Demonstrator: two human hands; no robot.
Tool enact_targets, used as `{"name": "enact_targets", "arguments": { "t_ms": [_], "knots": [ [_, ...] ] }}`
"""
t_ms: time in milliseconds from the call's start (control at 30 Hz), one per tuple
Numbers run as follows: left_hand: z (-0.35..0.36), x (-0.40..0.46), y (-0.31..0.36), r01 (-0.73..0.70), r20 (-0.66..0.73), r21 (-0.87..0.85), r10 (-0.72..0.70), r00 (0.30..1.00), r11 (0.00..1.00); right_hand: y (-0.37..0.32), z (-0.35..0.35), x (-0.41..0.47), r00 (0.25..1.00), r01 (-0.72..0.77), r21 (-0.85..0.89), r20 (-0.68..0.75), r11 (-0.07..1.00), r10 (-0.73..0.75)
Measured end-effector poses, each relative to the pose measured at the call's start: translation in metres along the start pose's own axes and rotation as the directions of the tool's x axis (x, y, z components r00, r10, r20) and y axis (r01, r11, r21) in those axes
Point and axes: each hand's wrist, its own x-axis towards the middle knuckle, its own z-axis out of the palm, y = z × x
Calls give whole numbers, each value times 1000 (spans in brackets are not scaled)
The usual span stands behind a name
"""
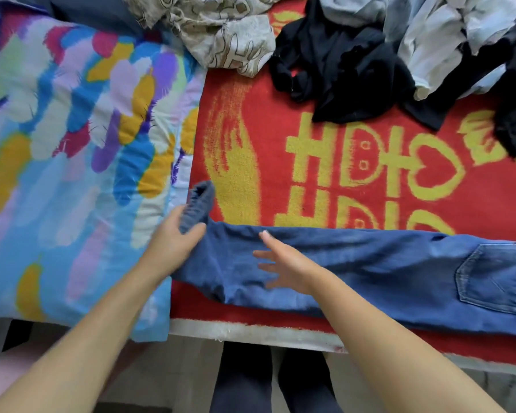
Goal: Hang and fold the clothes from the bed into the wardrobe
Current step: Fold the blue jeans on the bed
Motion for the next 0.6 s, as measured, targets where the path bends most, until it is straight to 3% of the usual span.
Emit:
{"name": "enact_targets", "arguments": {
  "t_ms": [33,100,167,233,300,367,400,433,467,533,600],
  "knots": [
    [21,-11,15,-34,75,-25,35,997,999,-7,-6,-10,998,13,174,56,985,-24],
    [76,-34,40,-100,249,-21,102,963,995,-18,-24,-31,988,106,240,87,965,-130],
    [130,-58,57,-126,413,-13,121,903,992,-21,-45,-47,971,226,-21,-73,974,-227],
    [174,-74,63,-114,541,-57,127,831,992,-7,-79,-54,874,182,-357,-368,916,-318],
    [202,-81,55,-286,531,85,199,824,955,16,-117,-57,789,72,-440,-524,895,-321],
    [210,-76,35,-481,348,429,352,869,764,38,-139,-58,792,31,-408,-547,912,-272],
    [211,-74,26,-497,311,575,388,868,650,52,-147,-59,789,-9,-446,-553,895,-268],
    [210,-70,14,-474,284,661,391,876,582,64,-149,-58,763,-65,-571,-557,818,-328],
    [208,-65,0,-449,270,699,376,887,557,74,-146,-56,714,-131,-738,-533,662,-454],
    [204,-59,-25,-399,273,742,301,914,539,93,-129,-51,667,-172,-938,-336,301,-665],
    [206,-50,-45,-348,291,772,191,937,531,113,-112,-42,752,-140,-980,-197,140,-629]
  ]
}}
